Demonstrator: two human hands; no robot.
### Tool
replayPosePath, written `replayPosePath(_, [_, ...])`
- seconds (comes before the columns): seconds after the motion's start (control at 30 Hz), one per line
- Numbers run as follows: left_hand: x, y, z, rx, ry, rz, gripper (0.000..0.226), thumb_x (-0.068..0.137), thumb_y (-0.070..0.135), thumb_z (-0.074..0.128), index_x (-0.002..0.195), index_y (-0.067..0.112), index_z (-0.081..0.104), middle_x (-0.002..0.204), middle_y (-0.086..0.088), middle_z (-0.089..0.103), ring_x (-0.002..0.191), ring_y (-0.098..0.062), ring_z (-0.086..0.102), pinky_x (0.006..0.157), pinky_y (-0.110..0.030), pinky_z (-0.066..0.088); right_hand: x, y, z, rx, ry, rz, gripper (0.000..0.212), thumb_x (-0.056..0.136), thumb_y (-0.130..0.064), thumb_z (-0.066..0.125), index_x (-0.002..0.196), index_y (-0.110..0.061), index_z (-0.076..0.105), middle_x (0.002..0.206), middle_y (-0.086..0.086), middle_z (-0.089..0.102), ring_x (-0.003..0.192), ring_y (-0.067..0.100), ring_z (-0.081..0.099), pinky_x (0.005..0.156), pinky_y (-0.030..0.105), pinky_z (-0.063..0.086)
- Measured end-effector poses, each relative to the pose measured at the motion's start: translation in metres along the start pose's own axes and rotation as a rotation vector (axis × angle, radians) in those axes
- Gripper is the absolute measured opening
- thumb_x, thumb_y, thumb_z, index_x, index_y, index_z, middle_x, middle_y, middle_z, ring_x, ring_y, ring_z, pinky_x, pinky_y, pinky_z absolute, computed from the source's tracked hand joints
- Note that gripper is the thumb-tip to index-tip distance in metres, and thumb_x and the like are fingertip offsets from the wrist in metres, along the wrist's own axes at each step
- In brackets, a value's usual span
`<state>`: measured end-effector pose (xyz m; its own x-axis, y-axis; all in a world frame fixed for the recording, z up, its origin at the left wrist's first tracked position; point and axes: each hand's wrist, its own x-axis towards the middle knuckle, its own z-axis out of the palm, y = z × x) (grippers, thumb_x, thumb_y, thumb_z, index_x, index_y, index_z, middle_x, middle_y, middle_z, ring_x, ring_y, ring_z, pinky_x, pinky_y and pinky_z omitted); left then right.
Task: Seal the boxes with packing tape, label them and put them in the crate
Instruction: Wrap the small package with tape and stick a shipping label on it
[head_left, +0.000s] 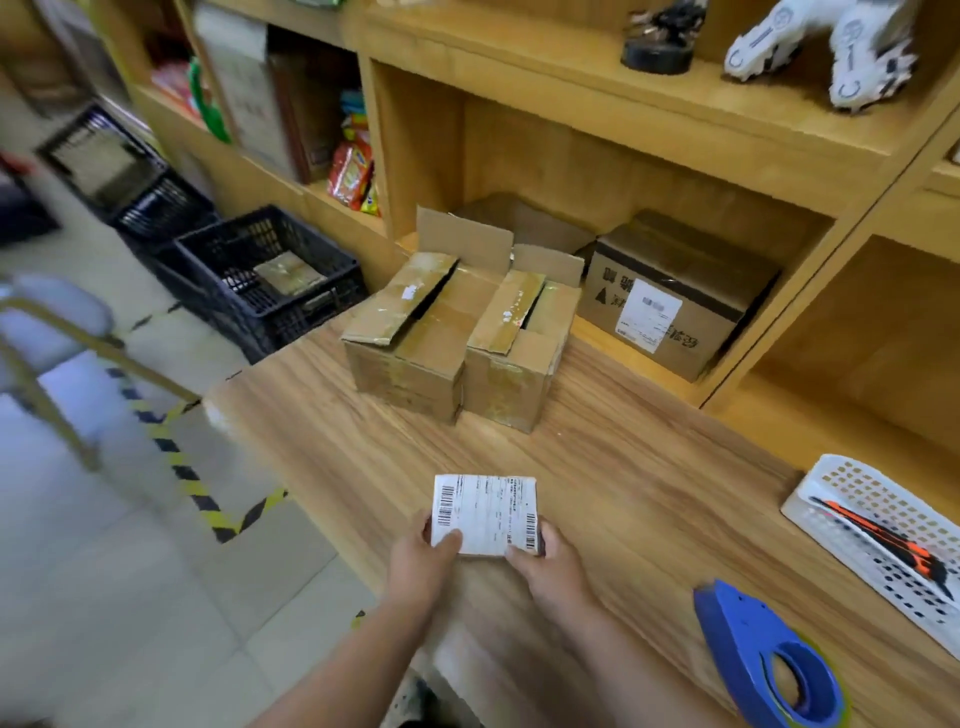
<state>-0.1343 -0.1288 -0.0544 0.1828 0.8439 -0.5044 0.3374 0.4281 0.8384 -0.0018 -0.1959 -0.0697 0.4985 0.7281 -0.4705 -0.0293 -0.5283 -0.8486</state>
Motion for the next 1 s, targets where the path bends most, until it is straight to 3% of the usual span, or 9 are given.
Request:
replayPosePath(0.13, [-0.008, -0.006, -0.057, -0.121, 0.128, -0.026, 0.029, 0.086, 0.007, 0.056, 0.111, 0.022, 0.058, 0.102, 0.004, 0.067, 0.089, -0.006, 0.06, 0.063, -0.02, 0.043, -0.005, -0.021, 0.049, -0.036, -0.136, -0.051, 0.034, 0.082, 0.001, 0.063, 0.099, -0.028, 0.057, 0.093, -0.014, 0.066, 0.084, -0.005, 0.06, 0.066, 0.008, 0.045])
replayPosePath(0.27, [-0.009, -0.011, -0.112, -0.197, 0.208, -0.019, 0.034, 0.085, 0.003, 0.057, 0.115, 0.017, 0.056, 0.107, 0.002, 0.065, 0.094, -0.009, 0.06, 0.069, -0.023, 0.045, -0.006, -0.043, 0.1, -0.08, -0.24, -0.091, 0.041, 0.081, -0.001, 0.063, 0.11, -0.028, 0.054, 0.103, -0.011, 0.065, 0.093, -0.001, 0.061, 0.073, 0.014, 0.046])
replayPosePath(0.47, [0.014, -0.017, -0.204, -0.304, 0.264, 0.019, 0.03, 0.086, -0.001, 0.055, 0.115, 0.01, 0.055, 0.107, -0.002, 0.065, 0.096, -0.013, 0.06, 0.066, -0.018, 0.044, 0.003, -0.082, 0.196, -0.169, -0.328, -0.14, 0.051, 0.079, 0.003, 0.064, 0.119, -0.026, 0.052, 0.097, -0.014, 0.063, 0.086, -0.004, 0.058, 0.064, 0.012, 0.049])
replayPosePath(0.6, [0.044, -0.017, -0.289, -0.373, 0.288, 0.034, 0.017, 0.089, 0.001, 0.054, 0.101, 0.012, 0.056, 0.097, -0.001, 0.065, 0.087, -0.012, 0.061, 0.066, -0.023, 0.045, 0.012, -0.107, 0.283, -0.263, -0.317, -0.128, 0.052, 0.079, 0.002, 0.061, 0.125, -0.021, 0.054, 0.095, -0.012, 0.063, 0.092, 0.009, 0.061, 0.083, 0.028, 0.052])
replayPosePath(0.77, [0.094, -0.027, -0.389, -0.359, 0.304, 0.015, 0.017, 0.091, 0.006, 0.052, 0.108, 0.005, 0.056, 0.101, -0.01, 0.066, 0.088, -0.017, 0.063, 0.067, -0.024, 0.047, 0.024, -0.135, 0.382, -0.235, -0.363, -0.121, 0.032, 0.084, -0.008, 0.06, 0.111, -0.026, 0.055, 0.101, -0.009, 0.065, 0.085, 0.001, 0.059, 0.061, 0.01, 0.042])
replayPosePath(0.87, [0.117, -0.029, -0.431, -0.359, 0.31, -0.016, 0.014, 0.093, 0.01, 0.052, 0.106, 0.005, 0.056, 0.1, -0.011, 0.064, 0.085, -0.016, 0.06, 0.066, -0.024, 0.045, 0.029, -0.149, 0.426, -0.202, -0.377, -0.08, 0.019, 0.087, -0.016, 0.06, 0.089, -0.033, 0.054, 0.086, -0.019, 0.062, 0.074, -0.007, 0.058, 0.055, 0.01, 0.041])
replayPosePath(1.0, [0.156, -0.024, -0.47, -0.363, 0.319, -0.058, 0.015, 0.095, 0.023, 0.05, 0.1, 0.009, 0.056, 0.102, -0.016, 0.064, 0.093, -0.028, 0.06, 0.079, -0.038, 0.049, 0.05, -0.17, 0.47, -0.184, -0.357, -0.062, 0.01, 0.086, -0.018, 0.061, 0.092, -0.026, 0.06, 0.085, -0.015, 0.067, 0.07, -0.005, 0.062, 0.055, 0.012, 0.043])
